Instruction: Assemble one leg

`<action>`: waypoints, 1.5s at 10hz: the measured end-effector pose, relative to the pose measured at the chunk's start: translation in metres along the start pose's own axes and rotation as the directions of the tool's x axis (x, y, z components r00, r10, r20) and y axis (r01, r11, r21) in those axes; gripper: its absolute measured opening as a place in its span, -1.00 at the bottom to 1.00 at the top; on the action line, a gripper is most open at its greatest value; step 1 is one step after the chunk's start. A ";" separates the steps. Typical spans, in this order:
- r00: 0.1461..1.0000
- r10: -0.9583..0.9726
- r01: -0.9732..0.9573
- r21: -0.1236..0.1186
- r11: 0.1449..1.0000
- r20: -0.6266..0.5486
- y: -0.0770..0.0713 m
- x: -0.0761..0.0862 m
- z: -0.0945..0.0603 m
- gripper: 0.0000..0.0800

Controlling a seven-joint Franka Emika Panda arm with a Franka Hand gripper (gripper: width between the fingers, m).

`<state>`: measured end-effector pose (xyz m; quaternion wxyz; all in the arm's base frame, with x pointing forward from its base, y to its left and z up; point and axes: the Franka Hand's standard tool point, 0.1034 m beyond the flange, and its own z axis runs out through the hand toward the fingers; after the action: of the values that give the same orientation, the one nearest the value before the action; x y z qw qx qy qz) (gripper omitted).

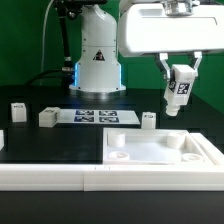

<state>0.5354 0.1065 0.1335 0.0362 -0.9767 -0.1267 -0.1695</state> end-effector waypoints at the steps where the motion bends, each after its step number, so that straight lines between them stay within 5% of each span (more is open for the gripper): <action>1: 1.000 0.000 0.000 0.000 1.000 0.001 0.000 0.000 0.000 -0.27; 4: 0.995 0.104 -0.104 0.005 0.995 0.006 -0.003 -0.001 0.003 -0.27; 7: 0.994 0.107 -0.107 0.016 0.994 -0.029 -0.003 0.031 0.015 -0.27; 12: 0.963 0.071 -0.079 -0.020 0.997 -0.260 0.007 0.036 0.021 -0.27; 15: 0.963 0.059 -0.068 -0.025 0.997 -0.264 0.013 0.047 0.028 -0.27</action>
Offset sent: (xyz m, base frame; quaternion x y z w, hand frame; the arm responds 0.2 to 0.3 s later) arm -0.0116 -0.0047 -0.0110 -0.0230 -0.0235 0.1991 0.9794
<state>0.5906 0.1085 0.1233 0.0418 -0.9495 -0.0867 -0.2987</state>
